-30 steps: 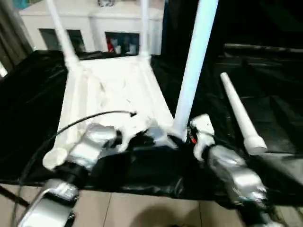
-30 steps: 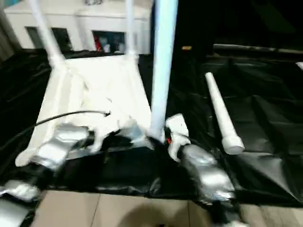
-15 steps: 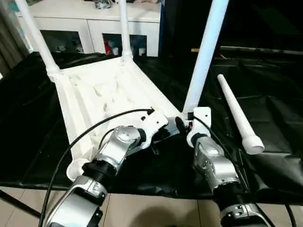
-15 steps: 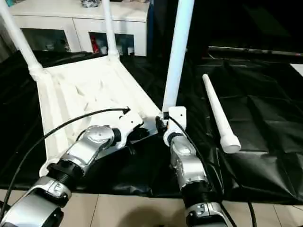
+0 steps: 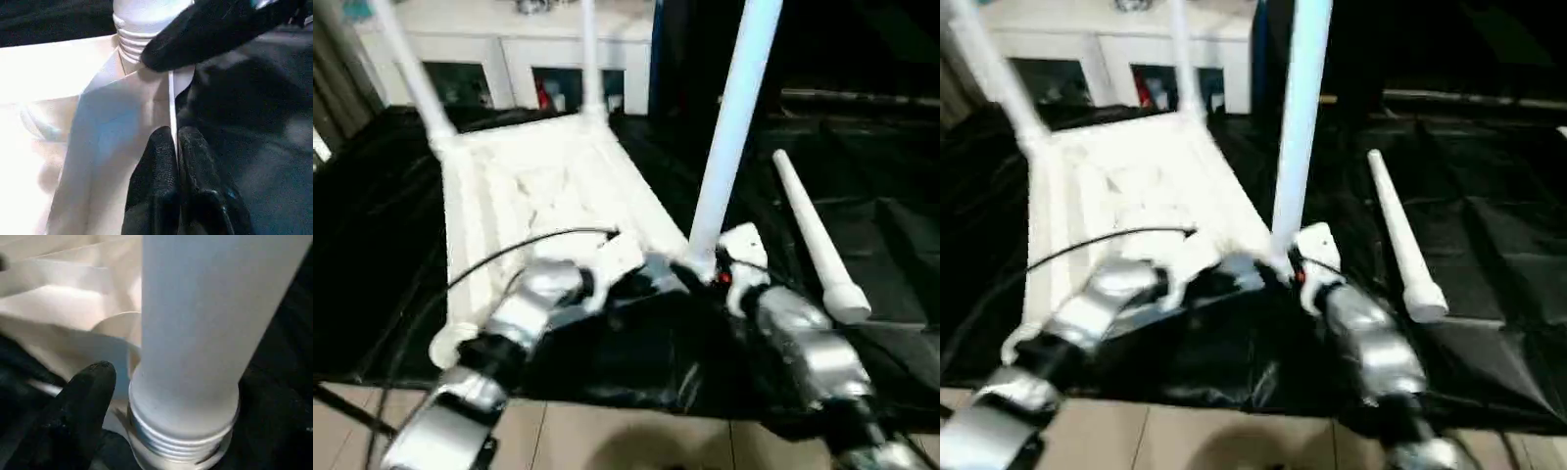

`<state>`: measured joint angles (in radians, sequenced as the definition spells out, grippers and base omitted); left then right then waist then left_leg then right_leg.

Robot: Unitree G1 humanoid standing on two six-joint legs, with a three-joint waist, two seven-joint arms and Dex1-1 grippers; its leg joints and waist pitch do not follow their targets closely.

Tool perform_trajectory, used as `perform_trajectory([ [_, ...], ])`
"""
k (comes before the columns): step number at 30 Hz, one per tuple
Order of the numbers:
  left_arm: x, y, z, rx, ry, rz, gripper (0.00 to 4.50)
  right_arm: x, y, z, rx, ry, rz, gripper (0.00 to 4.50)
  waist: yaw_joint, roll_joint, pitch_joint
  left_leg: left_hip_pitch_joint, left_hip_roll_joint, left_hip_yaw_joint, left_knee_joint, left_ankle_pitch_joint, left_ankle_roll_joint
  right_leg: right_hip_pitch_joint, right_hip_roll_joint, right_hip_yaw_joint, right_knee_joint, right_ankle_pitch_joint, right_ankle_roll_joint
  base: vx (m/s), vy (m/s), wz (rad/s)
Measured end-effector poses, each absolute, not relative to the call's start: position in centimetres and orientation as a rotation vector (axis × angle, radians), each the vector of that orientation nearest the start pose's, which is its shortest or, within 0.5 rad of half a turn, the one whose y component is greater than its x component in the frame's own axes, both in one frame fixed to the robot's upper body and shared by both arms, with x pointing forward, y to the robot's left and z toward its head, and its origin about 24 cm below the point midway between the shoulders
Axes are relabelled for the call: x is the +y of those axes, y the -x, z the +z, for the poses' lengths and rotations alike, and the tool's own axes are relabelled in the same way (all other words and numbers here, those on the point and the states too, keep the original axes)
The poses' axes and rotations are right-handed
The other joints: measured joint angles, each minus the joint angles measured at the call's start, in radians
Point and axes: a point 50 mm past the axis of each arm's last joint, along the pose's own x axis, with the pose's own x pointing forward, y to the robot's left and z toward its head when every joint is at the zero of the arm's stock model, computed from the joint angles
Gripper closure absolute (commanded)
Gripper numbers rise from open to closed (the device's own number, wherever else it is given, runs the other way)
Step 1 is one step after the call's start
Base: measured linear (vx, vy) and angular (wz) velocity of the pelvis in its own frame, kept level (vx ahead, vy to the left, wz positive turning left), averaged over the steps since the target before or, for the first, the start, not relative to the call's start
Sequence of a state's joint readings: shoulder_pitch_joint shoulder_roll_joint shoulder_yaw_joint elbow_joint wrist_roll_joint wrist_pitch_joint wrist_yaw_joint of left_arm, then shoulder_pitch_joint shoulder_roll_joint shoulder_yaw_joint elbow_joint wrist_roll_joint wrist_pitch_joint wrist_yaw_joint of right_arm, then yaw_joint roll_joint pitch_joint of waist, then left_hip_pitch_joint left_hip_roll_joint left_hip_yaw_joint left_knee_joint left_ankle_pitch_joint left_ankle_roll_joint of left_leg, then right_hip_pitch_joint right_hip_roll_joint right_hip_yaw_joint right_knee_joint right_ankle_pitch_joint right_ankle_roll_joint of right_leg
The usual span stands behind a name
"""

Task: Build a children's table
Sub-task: Rotate leg to tighten

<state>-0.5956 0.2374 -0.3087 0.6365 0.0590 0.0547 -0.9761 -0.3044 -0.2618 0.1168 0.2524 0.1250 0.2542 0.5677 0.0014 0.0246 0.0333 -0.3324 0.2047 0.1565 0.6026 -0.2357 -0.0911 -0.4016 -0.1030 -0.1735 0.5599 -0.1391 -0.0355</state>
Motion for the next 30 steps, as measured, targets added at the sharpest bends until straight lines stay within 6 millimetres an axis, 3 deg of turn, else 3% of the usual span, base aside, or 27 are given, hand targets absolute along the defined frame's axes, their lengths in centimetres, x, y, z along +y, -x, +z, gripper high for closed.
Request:
perform_trajectory([
  [4, 11.4, -31.2, 4.1, 0.383, -0.368, -1.304, 4.50, -14.4, -28.8, 4.6, 0.281, 0.158, 0.830, 0.56, 0.002, 0.000, 0.000, 0.000, 0.000, 0.000, 0.000, -0.001, -0.001, -0.001, 0.000, 0.001, 0.000, 0.000, 0.000, 0.000, 0.000, 0.00],
  [8, 12.1, -30.8, 4.1, 0.396, -0.361, -1.348, 4.50, -14.5, -28.5, 4.9, 0.293, 0.167, 0.895, 0.56, 0.006, 0.000, 0.001, 0.000, 0.000, 0.001, 0.000, -0.003, -0.004, -0.001, 0.000, 0.002, 0.000, 0.000, 0.000, 0.000, 0.000, 0.00],
  [11, 12.3, -30.6, 4.2, 0.394, -0.369, -1.356, 4.50, -14.6, -28.4, 4.9, 0.302, 0.169, 0.908, 0.84, 0.007, -0.001, 0.001, 0.000, 0.000, 0.001, 0.000, -0.003, -0.004, -0.001, 0.000, 0.002, 0.000, -0.001, 0.000, 0.000, 0.000, 0.00],
  [14, 12.4, -30.6, 4.2, 0.393, -0.372, -1.360, 4.50, -14.5, -28.3, 4.8, 0.310, 0.180, 0.924, 0.84, 0.007, -0.001, 0.002, 0.000, 0.001, 0.002, 0.000, -0.002, -0.004, -0.001, 0.001, 0.002, 0.000, -0.001, 0.001, 0.000, 0.000, 0.00],
  [16, 12.4, -30.6, 4.2, 0.393, -0.372, -1.361, 4.50, -14.3, -28.2, 4.6, 0.318, 0.193, 0.933, 1.20, 0.008, -0.001, 0.002, 0.000, 0.001, 0.002, 0.000, -0.002, -0.004, -0.001, 0.001, 0.002, 0.000, -0.001, 0.001, 0.000, 0.000, 0.00],
  [20, 12.4, -30.5, 4.2, 0.396, -0.371, -1.361, 4.50, -14.2, -28.2, 4.5, 0.325, 0.199, 0.936, 1.30, 0.008, -0.002, 0.002, 0.000, 0.001, 0.003, 0.000, -0.002, -0.004, -0.002, 0.001, 0.003, 0.000, -0.001, 0.001, 0.000, 0.000, 0.00],
  [21, 12.4, -30.5, 4.3, 0.398, -0.369, -1.360, 4.50, -14.1, -28.3, 4.5, 0.324, 0.198, 0.936, 1.60, 0.008, -0.002, 0.002, 0.000, 0.001, 0.003, 0.000, -0.002, -0.004, -0.002, 0.001, 0.003, 0.000, -0.001, 0.001, 0.000, 0.000, 0.00],
  [30, 12.6, -30.5, 4.2, 0.397, -0.368, -1.338, 4.50, -13.5, -28.3, 4.0, 0.303, 0.125, 0.885, 1.76, 0.004, -0.003, 0.002, 0.001, 0.002, 0.003, 0.000, -0.002, -0.004, -0.002, 0.004, 0.005, 0.000, -0.001, 0.000, 0.000, 0.000, 0.00],
])
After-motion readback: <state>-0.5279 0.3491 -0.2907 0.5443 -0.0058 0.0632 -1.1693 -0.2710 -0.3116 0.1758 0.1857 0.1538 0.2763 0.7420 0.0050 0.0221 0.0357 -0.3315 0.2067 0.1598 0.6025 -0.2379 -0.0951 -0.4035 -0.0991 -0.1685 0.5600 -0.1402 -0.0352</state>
